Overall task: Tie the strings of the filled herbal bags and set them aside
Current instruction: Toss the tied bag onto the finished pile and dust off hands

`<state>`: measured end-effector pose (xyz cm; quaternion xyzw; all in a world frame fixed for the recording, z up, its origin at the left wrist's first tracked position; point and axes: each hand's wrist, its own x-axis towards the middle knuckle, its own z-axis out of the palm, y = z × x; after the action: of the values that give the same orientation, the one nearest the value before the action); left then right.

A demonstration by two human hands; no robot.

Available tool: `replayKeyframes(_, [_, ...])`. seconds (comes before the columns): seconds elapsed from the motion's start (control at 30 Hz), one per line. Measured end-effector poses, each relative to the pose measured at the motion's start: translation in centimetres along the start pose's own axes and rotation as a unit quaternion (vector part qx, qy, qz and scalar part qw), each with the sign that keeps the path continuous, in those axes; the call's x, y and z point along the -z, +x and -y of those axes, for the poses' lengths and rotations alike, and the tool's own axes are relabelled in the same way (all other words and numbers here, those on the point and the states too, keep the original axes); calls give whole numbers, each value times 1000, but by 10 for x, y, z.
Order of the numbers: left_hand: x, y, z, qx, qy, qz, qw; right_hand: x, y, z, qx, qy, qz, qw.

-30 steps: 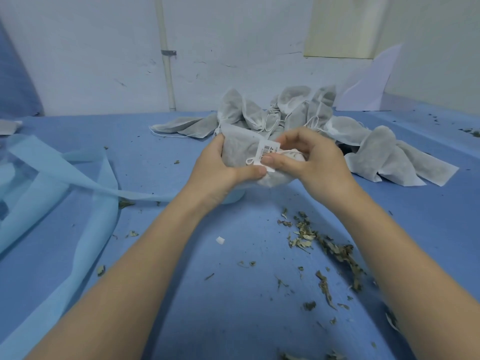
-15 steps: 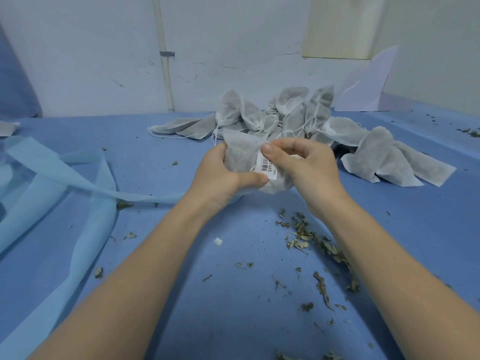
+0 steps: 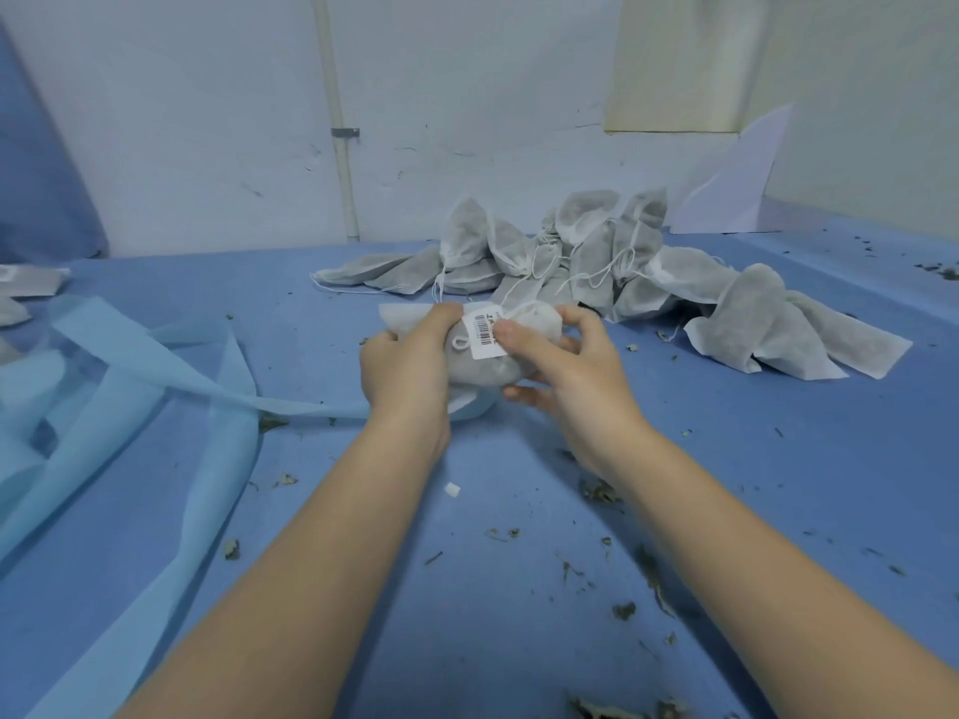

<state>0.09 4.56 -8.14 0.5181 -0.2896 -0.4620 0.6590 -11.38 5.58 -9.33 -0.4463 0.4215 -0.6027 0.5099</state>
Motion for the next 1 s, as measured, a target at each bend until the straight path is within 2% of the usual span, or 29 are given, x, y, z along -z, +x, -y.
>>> replayKeyframes(0.1, [9,-2,-7,16,-8,-22,1000,-12,0,-1,-29,79,15,996])
replayKeyframes(0.23, [19,-10,-16,27,-58,19,998,-43,11,13,7,130,-113,985])
replayKeyframes(0.27, [19,-11,-16,25,-57,26,998,-58,15,18,31,132,-96,986])
replayKeyframes(0.3, [20,-12,-15,17,-47,31,998,-76,17,21,45,96,-29,994])
replayKeyframes(0.33, [20,-12,-13,5,-32,34,999,-93,15,24,46,13,80,996])
replayKeyframes(0.37, [20,-12,-13,-3,-12,33,999,-107,13,28,31,-77,181,980])
replayKeyframes(0.4, [21,-10,-15,-9,-1,26,1000,-117,11,30,19,-136,245,960])
replayKeyframes(0.43, [22,-8,-17,-14,2,18,1000,-123,9,32,10,-162,269,949])
replayKeyframes(0.5, [25,-4,-18,-29,31,21,999,-120,9,32,3,-177,239,955])
replayKeyframes(0.7, [-3,-9,-5,-39,155,103,982,-70,7,32,4,-128,144,981])
replayKeyframes(0.83, [-45,-21,14,-68,257,155,951,-16,15,37,24,-115,50,992])
replayKeyframes(1.0, [-96,-38,40,-42,287,237,927,56,20,38,36,-135,-51,989])
